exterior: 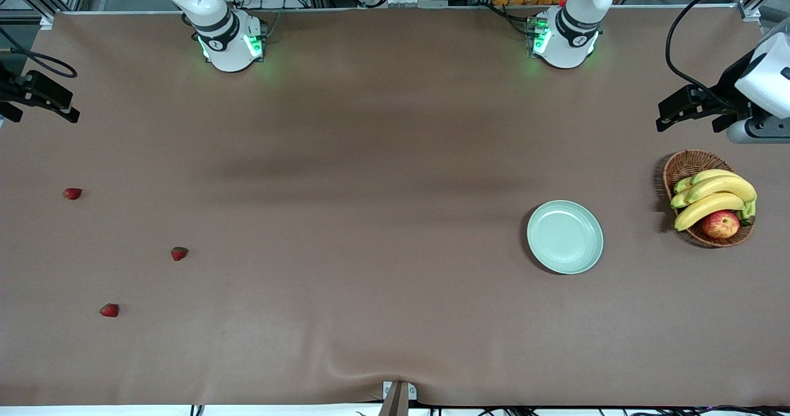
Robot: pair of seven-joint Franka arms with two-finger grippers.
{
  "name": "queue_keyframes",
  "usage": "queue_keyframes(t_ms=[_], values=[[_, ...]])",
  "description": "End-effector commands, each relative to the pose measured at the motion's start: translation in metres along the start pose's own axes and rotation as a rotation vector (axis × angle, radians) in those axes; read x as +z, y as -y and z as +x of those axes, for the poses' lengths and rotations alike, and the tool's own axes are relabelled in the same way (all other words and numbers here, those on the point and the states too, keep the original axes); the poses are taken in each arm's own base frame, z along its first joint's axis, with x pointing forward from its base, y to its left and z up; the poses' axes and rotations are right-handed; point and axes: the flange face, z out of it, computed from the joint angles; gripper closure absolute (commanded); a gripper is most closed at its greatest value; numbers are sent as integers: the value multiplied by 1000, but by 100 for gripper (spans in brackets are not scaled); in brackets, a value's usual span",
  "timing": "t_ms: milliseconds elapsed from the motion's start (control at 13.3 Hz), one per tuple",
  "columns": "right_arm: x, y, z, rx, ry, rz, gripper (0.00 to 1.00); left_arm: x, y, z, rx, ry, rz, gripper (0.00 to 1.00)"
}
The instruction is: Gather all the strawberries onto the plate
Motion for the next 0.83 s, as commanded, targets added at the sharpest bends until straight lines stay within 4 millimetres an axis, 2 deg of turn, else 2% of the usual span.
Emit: queue_keyframes(t_ms=[0, 301, 377, 452, 602, 753], values=[[-2, 0, -1, -1, -4, -19, 0, -9, 0, -14, 2, 0, 28, 0], [-2, -1, -1, 13, -3, -17, 0, -19, 0, -13, 6, -20, 28, 0], [0, -1, -1, 13, 0, -17, 0, -21, 1, -7, 6, -18, 26, 0], [3, -2, 0, 14, 6, -15, 0, -16, 1, -5, 5, -1, 20, 0], [25, -6, 13, 23, 41, -8, 0, -9, -2, -5, 9, 16, 23, 0], [62, -9, 37, 26, 75, -8, 0, -6, -1, -3, 6, 19, 23, 0]])
